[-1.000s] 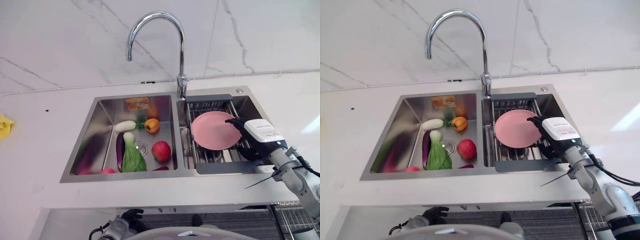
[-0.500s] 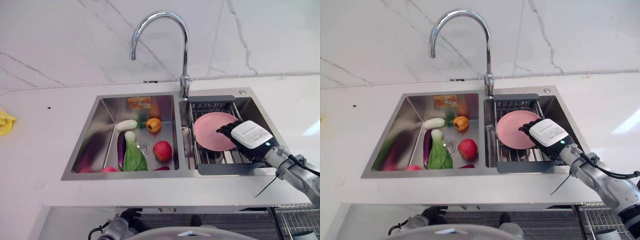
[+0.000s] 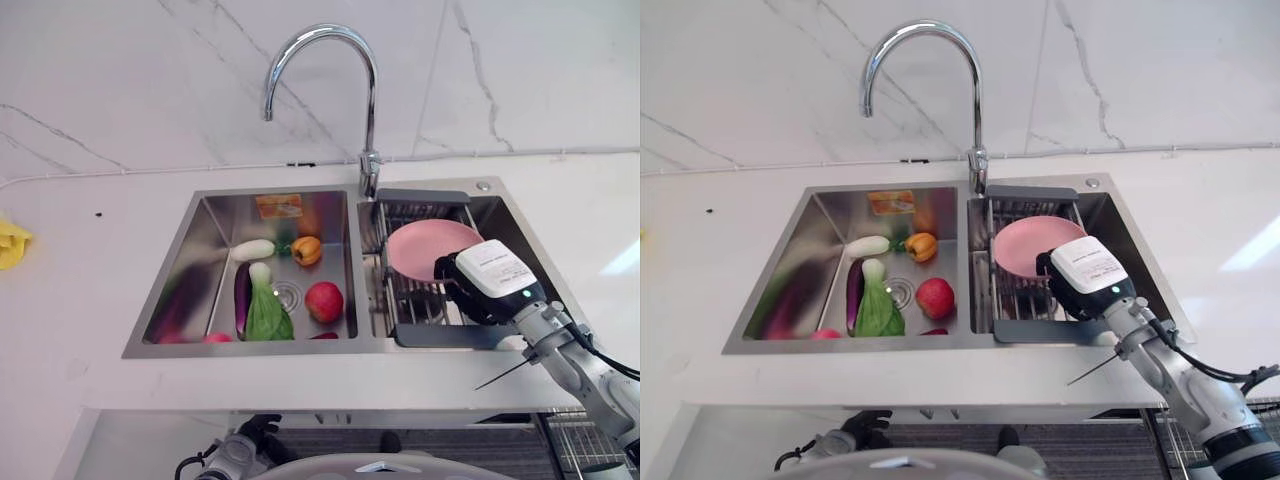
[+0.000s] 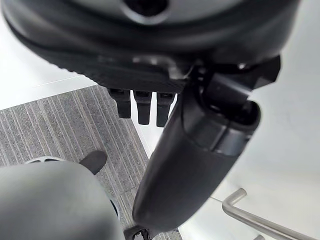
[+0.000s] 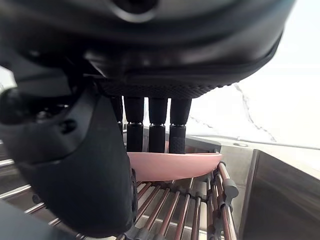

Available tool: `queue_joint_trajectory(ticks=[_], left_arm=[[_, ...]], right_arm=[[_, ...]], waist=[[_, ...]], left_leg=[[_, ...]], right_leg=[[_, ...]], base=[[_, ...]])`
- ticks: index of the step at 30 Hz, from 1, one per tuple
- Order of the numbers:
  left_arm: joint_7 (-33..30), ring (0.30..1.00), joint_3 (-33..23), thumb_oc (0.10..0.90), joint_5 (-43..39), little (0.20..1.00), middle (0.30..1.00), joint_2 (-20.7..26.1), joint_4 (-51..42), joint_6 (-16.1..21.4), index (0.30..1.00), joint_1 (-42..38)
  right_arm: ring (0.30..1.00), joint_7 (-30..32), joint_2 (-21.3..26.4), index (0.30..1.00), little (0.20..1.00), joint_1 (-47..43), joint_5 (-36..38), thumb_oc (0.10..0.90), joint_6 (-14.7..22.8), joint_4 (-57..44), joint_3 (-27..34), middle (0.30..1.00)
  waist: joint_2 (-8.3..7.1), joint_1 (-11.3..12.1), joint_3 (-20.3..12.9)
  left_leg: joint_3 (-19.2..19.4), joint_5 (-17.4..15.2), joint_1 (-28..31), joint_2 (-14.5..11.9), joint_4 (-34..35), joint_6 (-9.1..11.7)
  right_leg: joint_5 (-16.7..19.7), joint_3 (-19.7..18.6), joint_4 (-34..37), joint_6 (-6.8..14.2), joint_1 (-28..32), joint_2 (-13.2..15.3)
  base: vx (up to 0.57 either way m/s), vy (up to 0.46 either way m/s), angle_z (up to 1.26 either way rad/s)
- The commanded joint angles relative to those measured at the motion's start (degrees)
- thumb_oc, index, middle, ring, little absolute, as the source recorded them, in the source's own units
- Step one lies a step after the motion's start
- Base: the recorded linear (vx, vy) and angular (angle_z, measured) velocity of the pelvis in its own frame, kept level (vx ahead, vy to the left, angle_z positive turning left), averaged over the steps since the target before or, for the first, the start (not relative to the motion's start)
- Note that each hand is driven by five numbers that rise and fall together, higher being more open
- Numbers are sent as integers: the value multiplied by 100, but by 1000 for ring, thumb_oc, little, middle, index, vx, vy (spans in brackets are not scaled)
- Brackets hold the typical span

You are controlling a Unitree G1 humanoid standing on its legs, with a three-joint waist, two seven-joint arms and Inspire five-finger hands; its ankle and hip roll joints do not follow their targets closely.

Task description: Place the dishes in the dishwasher.

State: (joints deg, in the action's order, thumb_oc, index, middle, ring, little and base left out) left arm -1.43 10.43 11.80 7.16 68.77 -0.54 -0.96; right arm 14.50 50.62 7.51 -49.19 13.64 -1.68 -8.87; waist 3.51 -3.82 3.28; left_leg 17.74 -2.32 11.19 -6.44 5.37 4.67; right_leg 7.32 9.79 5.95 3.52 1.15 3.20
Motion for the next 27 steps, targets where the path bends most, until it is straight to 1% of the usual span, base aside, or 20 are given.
queue_joint_trajectory(ticks=[1, 3, 7, 9, 10, 11, 12, 13, 17, 18, 19, 20, 21, 23, 25, 27], left_arm=[[-123, 900, 295, 800, 110, 900, 900, 70, 412, 16, 900, 29], [-159, 900, 286, 800, 111, 900, 900, 65, 351, -2, 900, 40], [-179, 900, 280, 800, 84, 900, 900, 57, 296, -15, 900, 49], [-176, 900, 256, 800, 40, 900, 900, 66, 259, -23, 900, 63], [-165, 900, 250, 800, 31, 900, 900, 79, 237, -22, 900, 74], [-131, 900, 219, 800, 25, 900, 900, 94, 207, -8, 900, 90], [-128, 900, 220, 800, 26, 900, 900, 90, 204, -10, 900, 90], [-121, 900, 201, 800, 39, 900, 900, 100, 192, -6, 900, 101], [-121, 900, 207, 800, 39, 900, 900, 99, 192, -6, 900, 102], [19, 900, 83, 800, 101, 900, 900, 158, 148, 25, 900, 131], [162, 900, 91, 800, 159, 900, 900, 158, 175, 71, 900, 146], [220, 900, 112, 800, 165, 900, 900, 183, 194, 76, 900, 154], [257, 900, 121, 800, 153, 900, 900, 169, 225, 109, 900, 156], [328, 900, 137, 800, 93, 900, 900, 182, 310, 129, 900, 183], [349, 900, 135, 800, 22, 900, 900, 176, 367, 152, 900, 179], [358, 900, 104, 800, -61, 900, 900, 172, 386, 171, 900, 201]], right_arm=[[300, 540, -329, 300, 300, -279, 977, 400, -164, -398, 426, 300], [300, 561, -461, 300, 300, -282, 1082, 400, -166, -520, 497, 300], [300, 616, -533, 300, 300, -247, 1143, 400, -162, -788, 675, 300], [300, 547, -592, 300, 300, -229, 1329, 400, -203, -1076, 941, 300], [300, 463, -557, 300, 300, -213, 1335, 400, -246, -1141, 1034, 300], [300, 359, -426, 300, 300, -204, 1199, 400, -314, -1194, 1138, 300], [300, 348, -423, 300, 300, -195, 1197, 400, -321, -1209, 1149, 300], [300, 310, -312, 300, 300, -146, 1041, 400, -350, -1326, 1282, 300], [300, 305, -313, 300, 300, -134, 1042, 400, -352, -1335, 1292, 300], [300, -6, 566, 300, 300, 45, 82, 400, -410, -1543, 1761, 300], [300, -190, 1403, 300, 300, 270, -455, 400, -263, -1588, 2028, 300], [300, -267, 1876, 300, 300, 337, -476, 400, -126, -1435, 2146, 300], [300, -226, 2139, 300, 300, 414, -521, 400, -91, -1333, 2170, 300], [300, -250, 2480, 300, 300, 500, -466, 400, -28, -1209, 2125, 300], [300, -190, 2612, 300, 300, 582, -468, 400, -69, -1145, 2201, 300], [300, -101, 2616, 300, 300, 704, -472, 400, -128, -1142, 2394, 300]], waist=[[-394, 20, -110], [-387, 28, -111], [-385, 27, -108], [-388, 6, -103], [-394, 6, -101], [-406, 6, -98], [-401, 9, -98], [-409, 2, -100], [-408, 8, -101], [-466, -58, -82], [-497, -84, -88], [-526, -92, -111], [-539, -102, -124], [-581, -137, -127], [-595, -156, -132], [-608, -198, -139]], left_leg=[[-145, -161, 127, -108, -37, 96], [-154, -162, 126, -106, -37, 90], [-159, -164, 123, -105, -37, 88], [-155, -160, 121, -99, -37, 83], [-153, -160, 117, -97, -37, 81], [-144, -160, 112, -95, -37, 78], [-142, -160, 112, -95, -37, 77], [-139, -165, 111, -94, -37, 76], [-137, -165, 111, -95, -37, 76], [-136, -196, 133, -92, -37, 85], [-126, -204, 115, -93, -37, 94], [-122, -200, 96, -96, -37, 106], [-121, -171, 64, -87, -37, 108], [-94, -166, 49, -91, -37, 125], [-78, -163, 39, -93, -37, 130], [-74, -172, 41, -90, -37, 125]], right_leg=[[-680, 129, -95, 657, 596, 685], [-681, 137, -95, 657, 602, 681], [-685, 143, -95, 659, 602, 674], [-669, 132, -95, 660, 596, 680], [-663, 127, -95, 660, 588, 685], [-656, 123, -95, 662, 580, 689], [-656, 121, -95, 663, 579, 689], [-652, 114, -95, 665, 574, 690], [-652, 112, -95, 665, 574, 690], [-659, 90, -95, 685, 585, 687], [-639, 90, -95, 707, 566, 687], [-622, 103, -95, 716, 547, 689], [-590, 102, -95, 719, 513, 694], [-564, 102, -95, 738, 486, 700], [-548, 89, -95, 749, 476, 707], [-543, 66, -106, 756, 463, 720]], base=[[0, 0, 0], [0, 0, 0], [0, 0, 0], [0, 0, 0], [0, 0, 0], [0, 0, 0], [0, 0, 0], [0, 0, 0], [0, 0, 0], [-37, 41, -1], [-44, 45, 1], [-53, 27, 3], [-36, 13, 2], [-19, 8, -1], [-8, 12, -2], [-10, 31, -6]])
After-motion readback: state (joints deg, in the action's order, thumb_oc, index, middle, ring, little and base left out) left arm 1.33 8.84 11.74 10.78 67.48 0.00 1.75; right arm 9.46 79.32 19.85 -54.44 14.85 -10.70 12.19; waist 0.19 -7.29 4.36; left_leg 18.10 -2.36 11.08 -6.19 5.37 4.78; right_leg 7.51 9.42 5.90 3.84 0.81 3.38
